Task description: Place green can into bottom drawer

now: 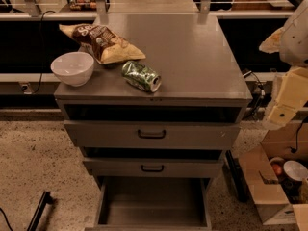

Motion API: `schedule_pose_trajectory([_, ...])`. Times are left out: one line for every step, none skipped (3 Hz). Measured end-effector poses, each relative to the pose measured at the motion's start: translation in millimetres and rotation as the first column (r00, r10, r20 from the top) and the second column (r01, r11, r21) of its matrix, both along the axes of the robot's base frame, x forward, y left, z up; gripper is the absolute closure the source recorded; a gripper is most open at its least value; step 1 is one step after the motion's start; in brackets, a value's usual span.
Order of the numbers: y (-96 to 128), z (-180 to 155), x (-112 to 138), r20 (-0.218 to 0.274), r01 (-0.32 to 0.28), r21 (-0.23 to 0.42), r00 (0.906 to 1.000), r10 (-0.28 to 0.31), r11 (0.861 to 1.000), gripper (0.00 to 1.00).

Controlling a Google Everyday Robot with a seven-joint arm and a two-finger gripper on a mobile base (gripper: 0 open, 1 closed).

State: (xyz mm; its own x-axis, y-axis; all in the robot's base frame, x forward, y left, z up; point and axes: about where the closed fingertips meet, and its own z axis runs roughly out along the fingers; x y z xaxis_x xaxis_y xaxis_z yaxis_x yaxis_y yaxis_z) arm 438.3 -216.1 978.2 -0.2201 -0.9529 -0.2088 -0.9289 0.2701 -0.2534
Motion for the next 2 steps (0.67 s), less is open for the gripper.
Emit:
schedule_pose_trajectory([41.3,-1.7,36.5,-0.004,-0.012,0.032,0.9999,0.012,0.999,0.0])
schedule_pose_trajectory([40.7,-1.5,36.3,-0.002,-0.012,0.032,0.9999,0.012,0.999,0.0])
